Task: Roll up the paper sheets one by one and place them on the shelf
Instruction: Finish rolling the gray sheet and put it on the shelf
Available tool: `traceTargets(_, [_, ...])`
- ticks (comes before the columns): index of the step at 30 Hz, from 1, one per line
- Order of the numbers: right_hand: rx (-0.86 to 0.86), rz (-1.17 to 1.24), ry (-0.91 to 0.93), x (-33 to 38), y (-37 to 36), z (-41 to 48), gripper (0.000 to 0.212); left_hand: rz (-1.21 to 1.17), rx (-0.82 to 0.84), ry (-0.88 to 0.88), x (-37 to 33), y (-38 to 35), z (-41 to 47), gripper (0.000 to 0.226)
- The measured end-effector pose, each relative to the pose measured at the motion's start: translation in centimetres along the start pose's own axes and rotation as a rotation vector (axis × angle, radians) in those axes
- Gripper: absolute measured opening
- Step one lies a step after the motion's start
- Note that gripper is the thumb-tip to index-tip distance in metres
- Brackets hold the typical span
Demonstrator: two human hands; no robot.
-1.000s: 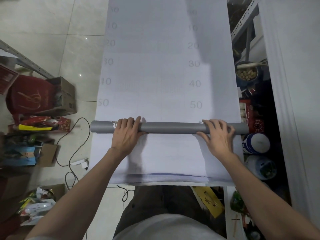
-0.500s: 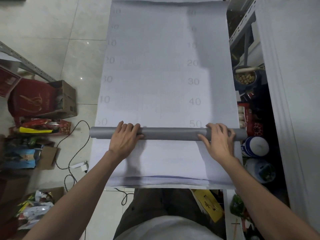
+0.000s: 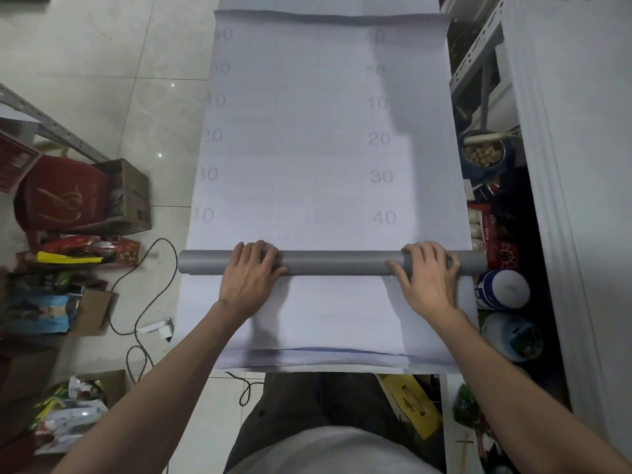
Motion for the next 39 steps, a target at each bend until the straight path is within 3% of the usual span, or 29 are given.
traceTargets(4, [-0.018,0.025,0.026,0.0,-0.6,-0.5,0.071,0.046,-0.014,-0.023,-0.4,0.3,-0.2,0.059])
traceTargets(12, [-0.035,-0.018,0.034,-0.5,-0.5,0.0,0.056,-0.003,-0.004,-0.053,0.4,0.2,-0.2,0.034])
traceTargets(19, [0.009,-0.064,0.004,0.2,-0.6,-0.1,0.073,-0.052,0.073,0.088,0.6,0.3,0.8,0.050])
traceTargets(23, [-0.021,-0.058,0.011,-0.2,0.0,0.4,0.060,-0.048,0.071,0.041,0.8,0.7,1.3,0.040])
traceTargets(26, [-0.011,-0.015,0.034,-0.1,-0.2,0.2,0.050,-0.058,0.052,0.029,0.3,0.3,0.2,0.046])
traceTargets(32, [0.010,-0.017,0.041,0.6,-0.2,0.6,0.060,0.020,0.034,0.059,0.0,0.1,0.2,0.066])
traceTargets(39, [0.037,-0.063,0.032,1.0,-0.1,-0.5,0.062,-0.016,-0.011,0.017,0.2,-0.2,-0.4,0.044])
Point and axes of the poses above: each hand's wrist, its own z-axis towards the middle knuckle, its own y-axis out of the back of the hand, x = y × z, the point moved 8 cm from there along z, towards the middle knuckle, and after that the axes turned 14 degrees about -z, right-handed, at the moved point
